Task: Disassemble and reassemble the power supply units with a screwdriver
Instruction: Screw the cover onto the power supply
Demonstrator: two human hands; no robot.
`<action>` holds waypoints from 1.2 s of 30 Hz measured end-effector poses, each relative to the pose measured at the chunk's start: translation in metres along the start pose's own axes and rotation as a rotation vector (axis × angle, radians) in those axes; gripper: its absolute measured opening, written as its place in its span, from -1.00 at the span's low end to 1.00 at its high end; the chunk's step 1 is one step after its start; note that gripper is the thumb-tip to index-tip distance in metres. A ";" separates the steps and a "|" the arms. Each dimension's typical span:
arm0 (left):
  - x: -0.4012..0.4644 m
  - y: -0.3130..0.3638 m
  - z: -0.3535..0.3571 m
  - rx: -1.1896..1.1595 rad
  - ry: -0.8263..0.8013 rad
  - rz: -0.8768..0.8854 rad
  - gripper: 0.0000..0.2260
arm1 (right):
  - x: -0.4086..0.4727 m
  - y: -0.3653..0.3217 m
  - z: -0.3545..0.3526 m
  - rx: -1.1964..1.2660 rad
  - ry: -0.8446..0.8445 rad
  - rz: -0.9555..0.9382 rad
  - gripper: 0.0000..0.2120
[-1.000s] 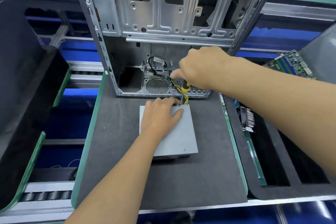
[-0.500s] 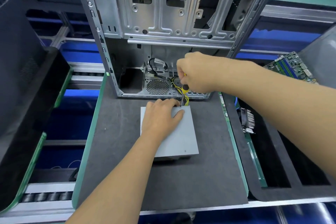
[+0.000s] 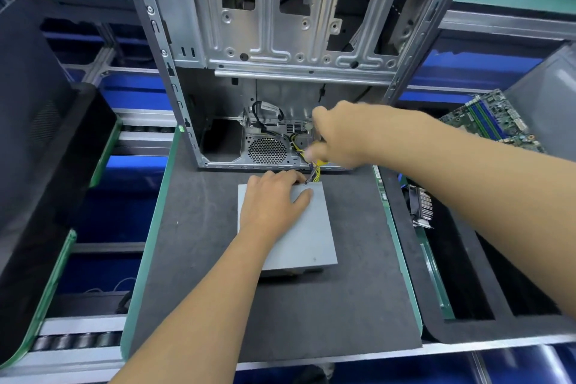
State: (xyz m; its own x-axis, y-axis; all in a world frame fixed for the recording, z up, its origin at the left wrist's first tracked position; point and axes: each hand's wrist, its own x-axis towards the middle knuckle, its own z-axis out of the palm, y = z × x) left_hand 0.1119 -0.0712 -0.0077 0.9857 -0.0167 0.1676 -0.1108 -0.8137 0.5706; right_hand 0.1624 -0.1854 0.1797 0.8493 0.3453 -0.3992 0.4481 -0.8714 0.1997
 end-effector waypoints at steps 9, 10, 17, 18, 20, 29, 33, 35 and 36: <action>0.001 -0.001 0.002 0.003 0.013 0.000 -0.79 | 0.004 -0.009 0.000 -0.061 0.082 -0.010 -0.59; 0.001 -0.001 0.001 0.009 0.011 0.002 -0.79 | 0.004 -0.010 -0.003 -0.010 -0.002 -0.065 -0.69; 0.001 0.000 0.001 -0.003 0.019 0.004 -0.79 | 0.003 -0.013 -0.004 -0.094 0.072 -0.053 -0.82; 0.000 0.000 0.001 -0.014 0.018 0.000 -0.79 | 0.003 -0.012 -0.002 -0.113 0.051 -0.004 -0.77; 0.000 0.000 0.001 -0.020 0.026 -0.004 -0.79 | 0.001 -0.008 -0.002 -0.013 -0.038 0.010 -0.72; 0.000 -0.001 0.001 -0.022 0.012 -0.003 -0.79 | 0.000 0.000 0.007 -0.139 0.163 0.001 -0.70; 0.000 -0.001 0.001 -0.013 0.024 0.014 -0.79 | -0.004 0.004 0.001 0.233 0.015 -0.150 -0.86; 0.000 -0.002 0.001 0.005 0.018 0.013 -0.77 | -0.004 0.004 -0.001 0.191 0.062 -0.186 -0.78; 0.001 -0.002 0.001 0.012 0.013 0.011 -0.77 | -0.003 0.003 -0.002 0.130 0.089 -0.165 -0.79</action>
State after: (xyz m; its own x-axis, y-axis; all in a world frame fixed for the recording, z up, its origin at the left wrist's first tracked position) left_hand 0.1128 -0.0703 -0.0099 0.9827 -0.0183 0.1845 -0.1203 -0.8202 0.5593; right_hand 0.1618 -0.1882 0.1827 0.7915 0.5111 -0.3351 0.5480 -0.8362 0.0192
